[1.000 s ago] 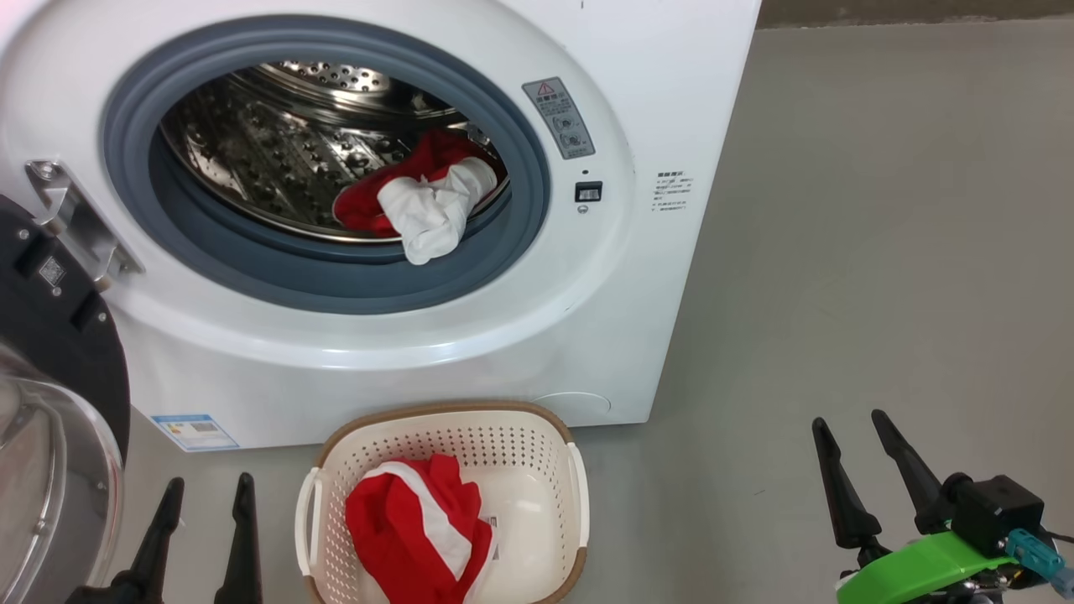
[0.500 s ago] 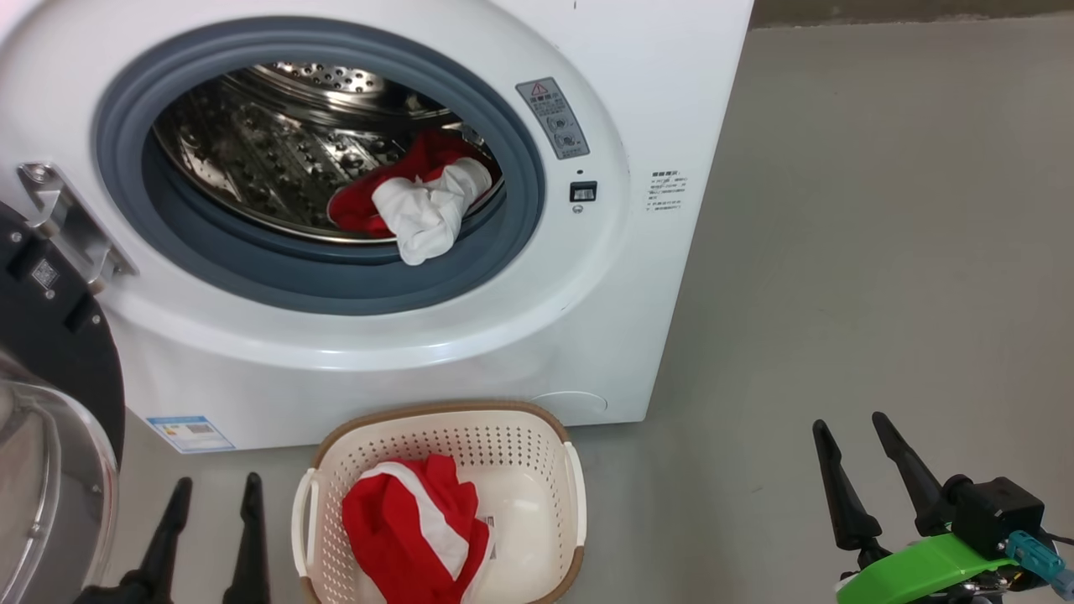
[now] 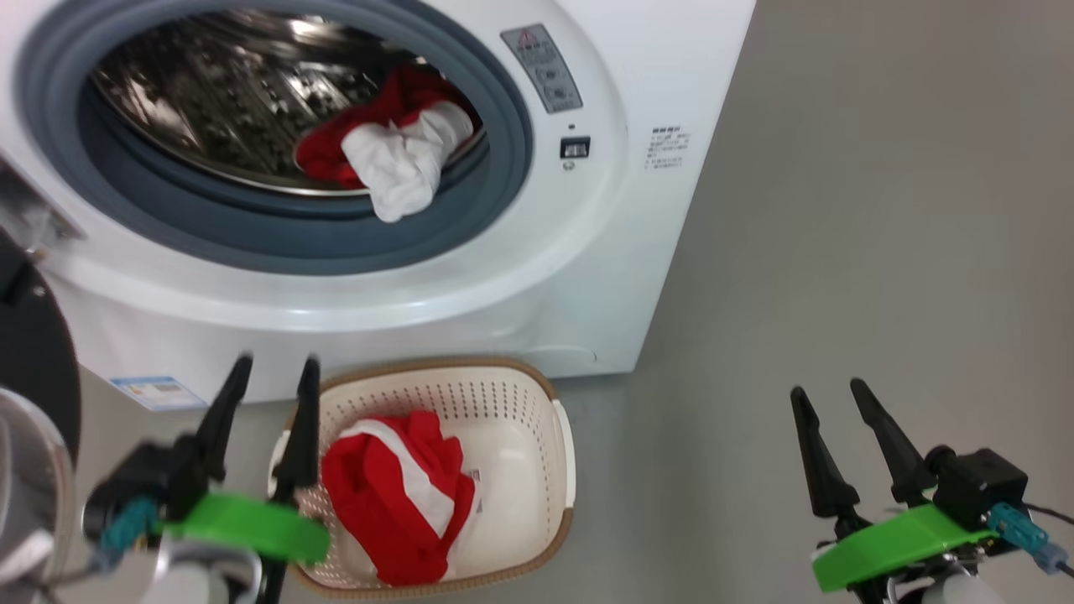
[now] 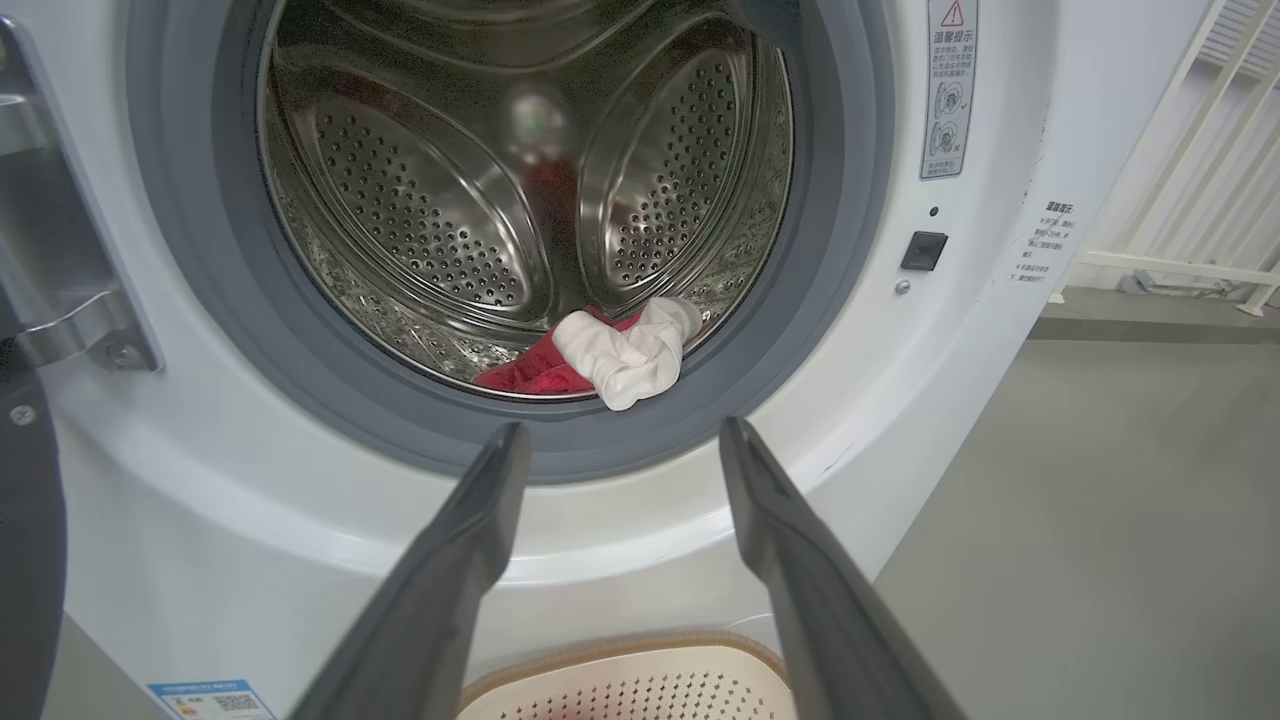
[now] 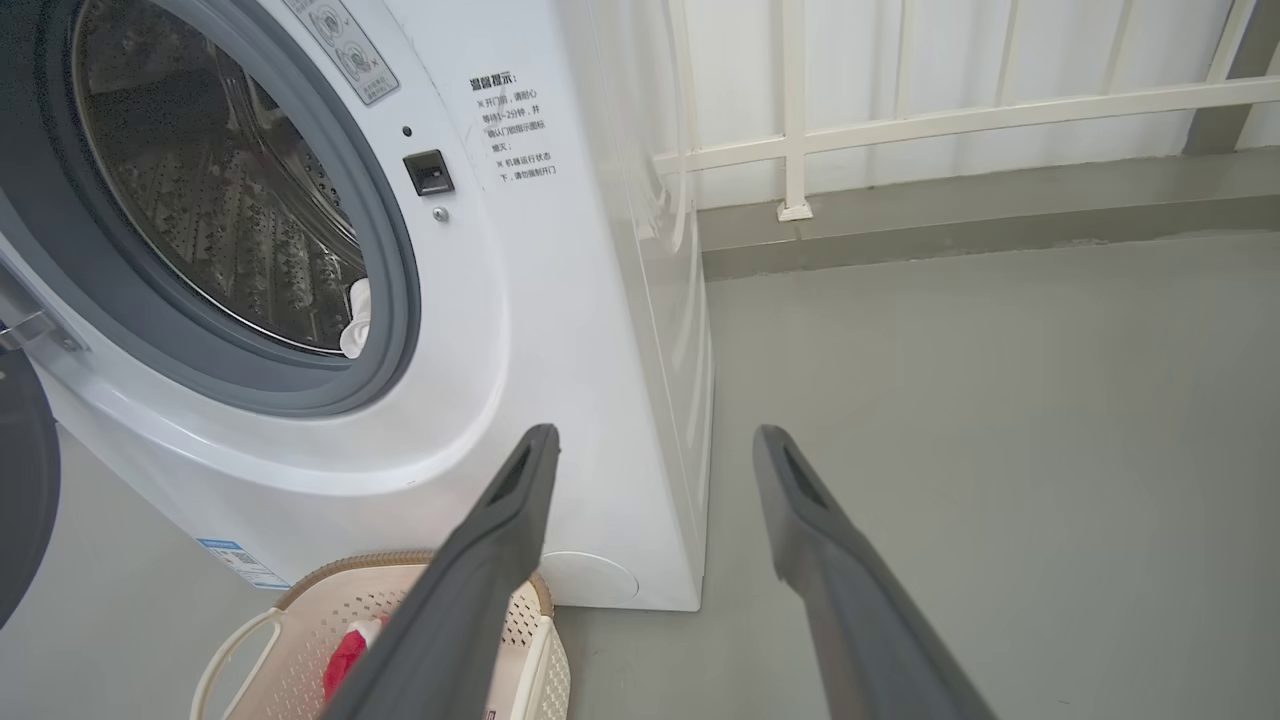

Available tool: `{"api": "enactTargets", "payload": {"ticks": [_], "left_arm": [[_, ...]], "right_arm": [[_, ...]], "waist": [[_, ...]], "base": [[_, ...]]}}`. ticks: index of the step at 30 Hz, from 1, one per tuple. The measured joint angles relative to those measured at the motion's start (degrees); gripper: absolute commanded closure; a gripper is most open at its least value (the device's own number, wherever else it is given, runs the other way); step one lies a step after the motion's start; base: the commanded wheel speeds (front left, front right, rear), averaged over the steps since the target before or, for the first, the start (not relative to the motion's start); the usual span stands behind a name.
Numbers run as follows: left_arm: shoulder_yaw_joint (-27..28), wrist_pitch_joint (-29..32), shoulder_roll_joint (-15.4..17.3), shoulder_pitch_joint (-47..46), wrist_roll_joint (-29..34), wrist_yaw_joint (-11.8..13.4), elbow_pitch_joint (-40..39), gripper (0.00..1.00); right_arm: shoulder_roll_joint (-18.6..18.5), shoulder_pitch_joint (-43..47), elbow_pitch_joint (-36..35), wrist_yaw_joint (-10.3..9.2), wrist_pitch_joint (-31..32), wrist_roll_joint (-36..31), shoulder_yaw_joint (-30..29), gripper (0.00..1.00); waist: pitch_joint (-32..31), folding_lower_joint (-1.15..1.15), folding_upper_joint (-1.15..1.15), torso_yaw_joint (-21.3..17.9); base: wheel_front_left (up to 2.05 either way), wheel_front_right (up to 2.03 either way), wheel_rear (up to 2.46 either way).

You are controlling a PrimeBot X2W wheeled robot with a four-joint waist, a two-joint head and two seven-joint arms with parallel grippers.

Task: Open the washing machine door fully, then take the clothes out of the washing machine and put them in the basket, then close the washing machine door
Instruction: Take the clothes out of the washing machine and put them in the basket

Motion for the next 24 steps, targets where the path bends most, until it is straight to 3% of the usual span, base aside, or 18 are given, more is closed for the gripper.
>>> {"api": "enactTargets", "payload": {"ticks": [8,13,24], "left_arm": [[-6.98,0.19,2.72,-17.28,-4.33,0.00,9.68,0.00],[-10.49,3.37,4.16,-27.74,-8.34,0.00,16.04,0.00],[-17.66,7.71,7.54,-43.66,-15.77,0.00,29.11,0.00]], "right_arm": [[0.86,-4.25,-0.53,0.00,0.00,-0.08,0.15,0.00],[0.98,-6.55,-0.96,0.00,-0.01,0.18,0.46,0.00],[1.01,-10.10,-1.53,0.00,0.00,3.05,2.40,0.00]], "waist": [[5.86,0.00,0.00,-1.30],[9.46,0.00,0.00,-2.42],[16.04,0.00,0.00,-5.21]], "base": [[0.00,0.00,0.00],[0.00,0.00,0.00],[0.00,0.00,0.00]]}}
